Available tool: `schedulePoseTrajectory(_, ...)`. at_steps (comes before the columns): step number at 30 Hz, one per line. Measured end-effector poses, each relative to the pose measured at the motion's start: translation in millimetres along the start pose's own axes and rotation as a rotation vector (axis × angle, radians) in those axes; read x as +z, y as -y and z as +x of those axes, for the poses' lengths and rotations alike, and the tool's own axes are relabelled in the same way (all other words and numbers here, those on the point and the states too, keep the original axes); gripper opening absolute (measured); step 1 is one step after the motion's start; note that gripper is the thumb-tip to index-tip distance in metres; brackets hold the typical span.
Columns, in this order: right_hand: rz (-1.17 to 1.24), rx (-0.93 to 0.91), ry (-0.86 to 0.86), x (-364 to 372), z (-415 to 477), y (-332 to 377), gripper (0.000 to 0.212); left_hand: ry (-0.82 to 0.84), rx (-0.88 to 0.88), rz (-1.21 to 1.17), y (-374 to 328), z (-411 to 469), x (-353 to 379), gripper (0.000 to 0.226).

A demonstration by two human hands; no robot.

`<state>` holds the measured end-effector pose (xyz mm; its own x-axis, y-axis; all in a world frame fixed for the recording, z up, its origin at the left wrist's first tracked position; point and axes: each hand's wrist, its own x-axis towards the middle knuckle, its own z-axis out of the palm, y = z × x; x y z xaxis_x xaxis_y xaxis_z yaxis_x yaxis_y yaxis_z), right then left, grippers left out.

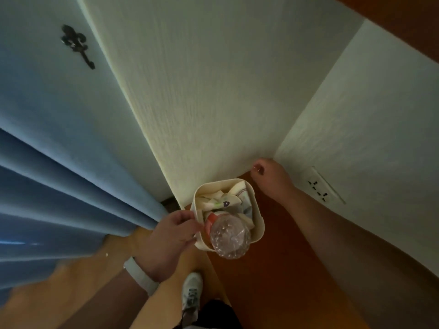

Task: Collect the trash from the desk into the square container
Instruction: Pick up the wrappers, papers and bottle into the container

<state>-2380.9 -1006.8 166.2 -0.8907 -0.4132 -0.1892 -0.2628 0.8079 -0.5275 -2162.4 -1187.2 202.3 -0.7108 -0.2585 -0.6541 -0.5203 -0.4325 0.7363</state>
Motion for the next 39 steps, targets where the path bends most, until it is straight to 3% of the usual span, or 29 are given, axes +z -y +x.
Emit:
schedulePoseTrajectory(3,-0.135,0.007,0.023,13.4,26.7,-23.4,0.021,0.042,-0.017,-0.039,2.4,3.3,2.0,0.022)
schedulePoseTrajectory(8,-0.288,-0.009,0.12,35.6,49.2,-50.0,0.023,0.084,-0.032,-0.074,3.4,7.4,4.4,0.038)
schedulePoseTrajectory(13,-0.358,-0.029,0.129,54.1,42.2,-60.6,0.003,0.041,-0.048,0.0,-3.3,10.1,7.5,0.018)
schedulePoseTrajectory(18,-0.337,-0.007,0.211,79.6,27.4,-102.1,0.022,0.044,-0.042,0.029,-13.4,9.7,11.3,0.024)
schedulePoseTrajectory(20,-0.277,0.04,0.19,60.8,5.8,-83.1,0.019,0.042,-0.039,0.036,-16.3,8.0,11.9,0.025)
schedulePoseTrajectory(26,-0.074,0.117,-0.109,-2.8,-42.2,-32.9,0.008,0.098,-0.015,0.056,-26.8,-2.9,11.9,0.014)
schedulePoseTrajectory(31,0.126,0.16,-0.257,-54.7,-77.9,3.7,0.005,0.132,-0.004,0.047,-31.9,-13.6,12.0,0.024)
schedulePoseTrajectory(35,0.157,0.043,-0.275,-77.1,-112.3,49.0,0.004,0.158,0.009,0.083,-29.9,-17.3,11.3,0.015)
schedulePoseTrajectory(39,0.186,-0.055,-0.179,-81.0,-134.0,84.8,0.006,0.189,0.03,0.099,-29.6,-26.0,10.5,0.018)
